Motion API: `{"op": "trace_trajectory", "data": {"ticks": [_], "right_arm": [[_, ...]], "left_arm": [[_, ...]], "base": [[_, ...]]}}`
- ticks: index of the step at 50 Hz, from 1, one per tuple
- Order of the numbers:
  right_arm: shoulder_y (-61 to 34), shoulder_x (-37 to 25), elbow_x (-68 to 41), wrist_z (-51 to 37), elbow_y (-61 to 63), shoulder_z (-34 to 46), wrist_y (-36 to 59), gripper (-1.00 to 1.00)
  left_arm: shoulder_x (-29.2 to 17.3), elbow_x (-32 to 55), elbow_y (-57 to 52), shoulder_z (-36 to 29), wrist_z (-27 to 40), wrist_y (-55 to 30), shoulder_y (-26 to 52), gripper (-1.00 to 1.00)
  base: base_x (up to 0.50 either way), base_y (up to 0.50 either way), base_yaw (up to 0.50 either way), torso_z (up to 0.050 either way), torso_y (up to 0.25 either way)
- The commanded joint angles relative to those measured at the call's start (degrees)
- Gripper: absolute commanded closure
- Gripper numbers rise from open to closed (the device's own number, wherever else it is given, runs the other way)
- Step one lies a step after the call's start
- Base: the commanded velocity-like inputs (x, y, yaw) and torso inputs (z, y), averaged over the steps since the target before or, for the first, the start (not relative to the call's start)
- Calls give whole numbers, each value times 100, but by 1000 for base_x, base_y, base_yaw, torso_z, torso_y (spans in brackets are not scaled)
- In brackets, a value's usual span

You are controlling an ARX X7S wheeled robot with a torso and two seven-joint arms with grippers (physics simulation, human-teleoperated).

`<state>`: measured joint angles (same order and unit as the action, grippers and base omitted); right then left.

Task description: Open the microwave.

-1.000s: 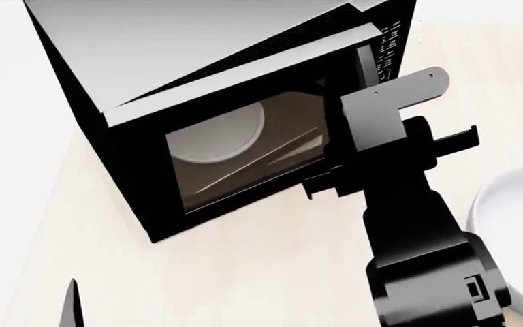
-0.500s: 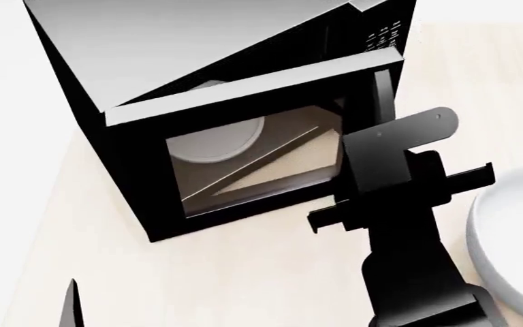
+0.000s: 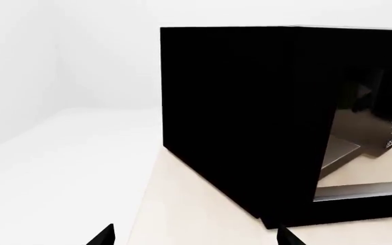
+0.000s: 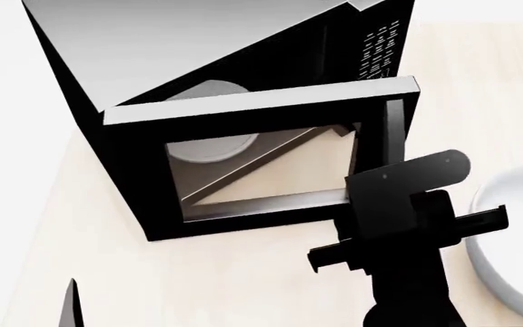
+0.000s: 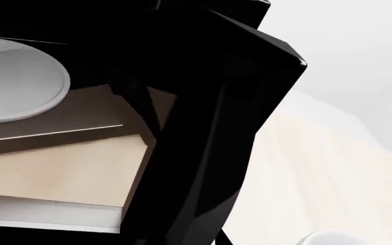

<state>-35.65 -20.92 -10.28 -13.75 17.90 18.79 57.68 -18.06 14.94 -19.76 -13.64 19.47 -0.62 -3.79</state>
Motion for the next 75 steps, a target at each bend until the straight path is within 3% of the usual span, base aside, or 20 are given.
{"op": "trace_trajectory", "data": {"ticks": [1,38,39,54,75], "right_arm": [[223,164,-1013,242,1512,124,139,100],[683,104,-1102,111,1821,97,-58,100],[639,109,-1186,183,1790,103,42,-100],[712,83,-1196,169,1772,-26,-211,-100],[930,-171,-1597,141,2230,-905,-101,-100]], "left_arm": [[-21,10,-24,-26,22,-22,4,-100],[-78,52,-5,-48,76,67,-11,-100],[-79,49,-6,-51,79,67,-10,-100],[-89,68,11,-71,107,66,7,-100],[-118,87,30,-97,132,77,27,-100]], "base": [[0,0,0,0,0],[0,1,2,1,2],[0,4,7,0,0],[0,0,0,1,4],[0,0,0,1,3]]}}
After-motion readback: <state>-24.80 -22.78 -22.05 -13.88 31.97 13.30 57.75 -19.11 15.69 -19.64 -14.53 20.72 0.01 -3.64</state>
